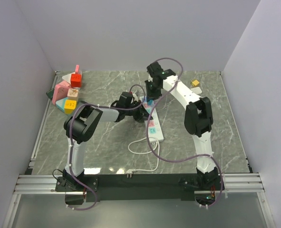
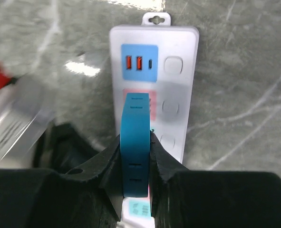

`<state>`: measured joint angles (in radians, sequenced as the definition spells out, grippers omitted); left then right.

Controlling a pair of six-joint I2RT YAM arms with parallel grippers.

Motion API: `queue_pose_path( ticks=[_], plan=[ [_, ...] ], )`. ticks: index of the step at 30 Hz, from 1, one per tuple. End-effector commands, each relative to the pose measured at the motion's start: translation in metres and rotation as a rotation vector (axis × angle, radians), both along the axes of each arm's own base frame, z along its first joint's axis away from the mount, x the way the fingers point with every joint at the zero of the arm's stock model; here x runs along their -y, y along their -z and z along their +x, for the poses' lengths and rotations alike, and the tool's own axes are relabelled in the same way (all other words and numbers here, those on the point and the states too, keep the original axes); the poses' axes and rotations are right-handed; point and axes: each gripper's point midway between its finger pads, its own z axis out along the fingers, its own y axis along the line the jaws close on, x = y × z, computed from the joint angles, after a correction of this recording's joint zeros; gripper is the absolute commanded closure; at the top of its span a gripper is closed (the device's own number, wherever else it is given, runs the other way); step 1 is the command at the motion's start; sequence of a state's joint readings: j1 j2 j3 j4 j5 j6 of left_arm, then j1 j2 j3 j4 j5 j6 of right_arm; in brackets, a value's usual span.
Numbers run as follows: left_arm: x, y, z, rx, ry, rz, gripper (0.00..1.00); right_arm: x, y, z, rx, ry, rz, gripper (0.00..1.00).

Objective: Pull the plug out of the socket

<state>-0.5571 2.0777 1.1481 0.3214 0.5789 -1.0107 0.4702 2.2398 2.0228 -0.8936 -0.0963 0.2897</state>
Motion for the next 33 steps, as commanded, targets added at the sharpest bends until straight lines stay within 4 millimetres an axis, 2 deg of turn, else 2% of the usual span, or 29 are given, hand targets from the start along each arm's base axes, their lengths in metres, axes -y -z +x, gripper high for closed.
queue_pose_path(
  ticks=[1,2,3,4,5,6,7,8,9,10,11,12,14,16,17,19,20,21,22,25,26,27,28,30,31,32,33],
  plan=[
    [-0.029,0.064,-0.009,-0.105,-0.037,0.179,0.99,0.013,-0.104,0.005,0.138,0.073,0.136,1.0],
    [-0.03,0.066,-0.008,-0.107,-0.038,0.18,0.99,0.016,-0.109,0.007,0.144,0.1,0.166,1.0],
    [-0.031,0.067,-0.008,-0.117,-0.038,0.178,0.99,0.03,-0.119,0.01,0.153,0.127,0.209,1.0],
    [-0.031,0.067,-0.008,-0.118,-0.035,0.173,0.99,0.039,-0.115,0.008,0.135,0.173,0.22,1.0],
    [-0.031,0.064,-0.006,-0.111,-0.035,0.164,0.99,0.064,-0.127,0.015,0.171,0.241,0.225,1.0],
    [-0.03,0.062,-0.005,-0.11,-0.034,0.156,0.99,0.077,-0.132,0.026,0.209,0.316,0.255,1.0],
    [-0.029,0.055,-0.003,-0.096,-0.032,0.146,0.99,0.094,-0.107,0.022,0.169,0.382,0.253,1.0],
    [-0.028,0.05,-0.003,-0.085,-0.028,0.14,0.99,0.111,-0.107,0.025,0.176,0.445,0.305,1.0],
    [-0.026,0.043,0.0,-0.071,-0.026,0.13,0.99,0.146,-0.104,0.049,0.213,0.592,0.399,1.0],
    [-0.025,0.033,0.002,-0.054,-0.023,0.115,0.99,0.162,-0.073,0.042,0.144,0.659,0.436,1.0],
    [-0.023,0.027,0.002,-0.044,-0.018,0.104,0.99,0.169,-0.062,0.046,0.125,0.69,0.491,1.0],
    [-0.022,0.02,0.004,-0.032,-0.016,0.094,0.99,0.196,-0.057,0.06,0.157,0.783,0.539,1.0],
    [-0.019,0.004,0.007,-0.004,-0.013,0.074,0.99,0.21,-0.038,0.073,0.168,0.833,0.53,1.0],
    [-0.019,-0.005,0.009,0.017,-0.007,0.075,0.99,0.214,-0.036,0.086,0.185,0.86,0.555,1.0],
    [-0.018,-0.008,0.01,0.02,-0.006,0.075,0.99,0.215,-0.023,0.092,0.166,0.876,0.566,1.0],
    [-0.017,-0.018,0.015,0.039,-0.006,0.07,0.99,0.218,-0.024,0.11,0.194,0.915,0.604,1.0],
    [-0.016,-0.022,0.017,0.048,-0.004,0.065,0.99,0.22,-0.011,0.116,0.184,0.937,0.609,1.0],
    [-0.015,-0.025,0.017,0.048,-0.003,0.062,0.99,0.222,-0.01,0.122,0.178,0.968,0.633,1.0],
    [-0.014,-0.028,0.017,0.052,-0.001,0.058,0.99,0.224,0.002,0.125,0.162,0.993,0.638,1.0],
    [-0.013,-0.039,0.02,0.068,0.004,0.044,0.99,0.231,0.006,0.139,0.177,1.048,0.656,1.0],
    [-0.013,-0.041,0.021,0.074,0.003,0.045,0.99,0.233,0.018,0.139,0.154,1.071,0.635,1.0],
    [-0.014,-0.041,0.021,0.075,0.001,0.049,0.99,0.236,0.01,0.149,0.177,1.069,0.638,0.99],
    [-0.017,-0.041,0.023,0.074,-0.011,0.059,0.99,0.237,0.021,0.153,0.161,1.077,0.624,0.93],
    [-0.024,-0.036,0.024,0.063,-0.027,0.074,0.99,0.24,0.024,0.156,0.124,1.084,0.589,0.48],
    [-0.025,-0.037,0.025,0.063,-0.031,0.072,0.99,0.241,0.019,0.16,0.141,1.071,0.589,0.48],
    [-0.029,-0.033,0.025,0.057,-0.042,0.081,0.99,0.239,0.018,0.157,0.131,1.055,0.573,0.34],
    [-0.031,-0.033,0.026,0.055,-0.047,0.081,0.99,0.241,0.015,0.156,0.134,1.049,0.563,0.28]
  ],
)
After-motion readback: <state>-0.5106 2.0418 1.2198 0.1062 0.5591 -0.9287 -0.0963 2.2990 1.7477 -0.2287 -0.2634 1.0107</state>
